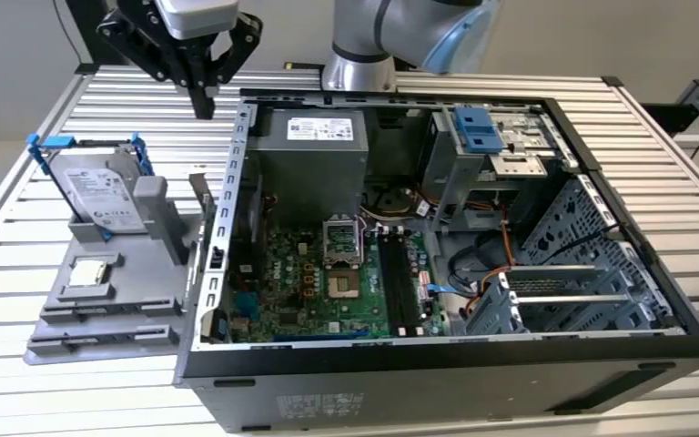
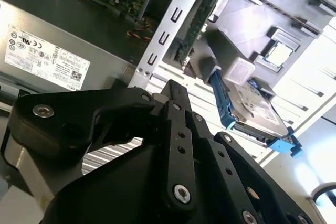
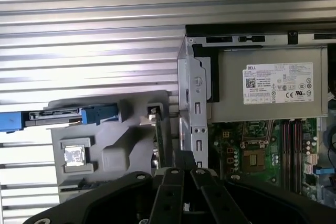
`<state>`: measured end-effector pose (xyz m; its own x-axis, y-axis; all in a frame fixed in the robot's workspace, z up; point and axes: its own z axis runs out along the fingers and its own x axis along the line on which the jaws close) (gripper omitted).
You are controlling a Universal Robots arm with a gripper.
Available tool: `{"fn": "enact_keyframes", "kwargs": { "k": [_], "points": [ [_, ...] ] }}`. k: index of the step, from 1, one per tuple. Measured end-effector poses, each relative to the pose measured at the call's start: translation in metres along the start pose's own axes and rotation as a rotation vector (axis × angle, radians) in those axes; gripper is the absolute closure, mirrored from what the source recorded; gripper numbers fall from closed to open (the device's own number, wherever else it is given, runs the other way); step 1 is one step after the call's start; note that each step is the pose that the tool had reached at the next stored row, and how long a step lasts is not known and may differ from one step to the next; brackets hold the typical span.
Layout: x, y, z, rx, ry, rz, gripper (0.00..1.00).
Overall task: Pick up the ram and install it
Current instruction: 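Reach for the ram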
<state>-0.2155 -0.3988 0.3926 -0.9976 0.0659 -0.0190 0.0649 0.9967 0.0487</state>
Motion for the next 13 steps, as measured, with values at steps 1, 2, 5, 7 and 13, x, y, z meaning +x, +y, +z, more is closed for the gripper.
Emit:
{"fn": "enact_keyframes", "kwargs": {
  "k": [1, 2, 5, 7, 13],
  "points": [
    [0.0021, -0.0001, -0.0001, 0.0, 0.0001, 0.0, 1.0],
    [0.0045, -0.0003, -0.0001, 0.0, 0.0001, -0.001, 1.0],
    [0.0124, -0.0008, -0.0003, -0.0001, 0.0001, -0.002, 1.0],
    [0.018, -0.0012, -0.0004, -0.0001, 0.0001, -0.002, 1.0],
    [0.0358, -0.0023, -0.0008, -0.0001, 0.0002, -0.004, 1.0]
  ]
}}
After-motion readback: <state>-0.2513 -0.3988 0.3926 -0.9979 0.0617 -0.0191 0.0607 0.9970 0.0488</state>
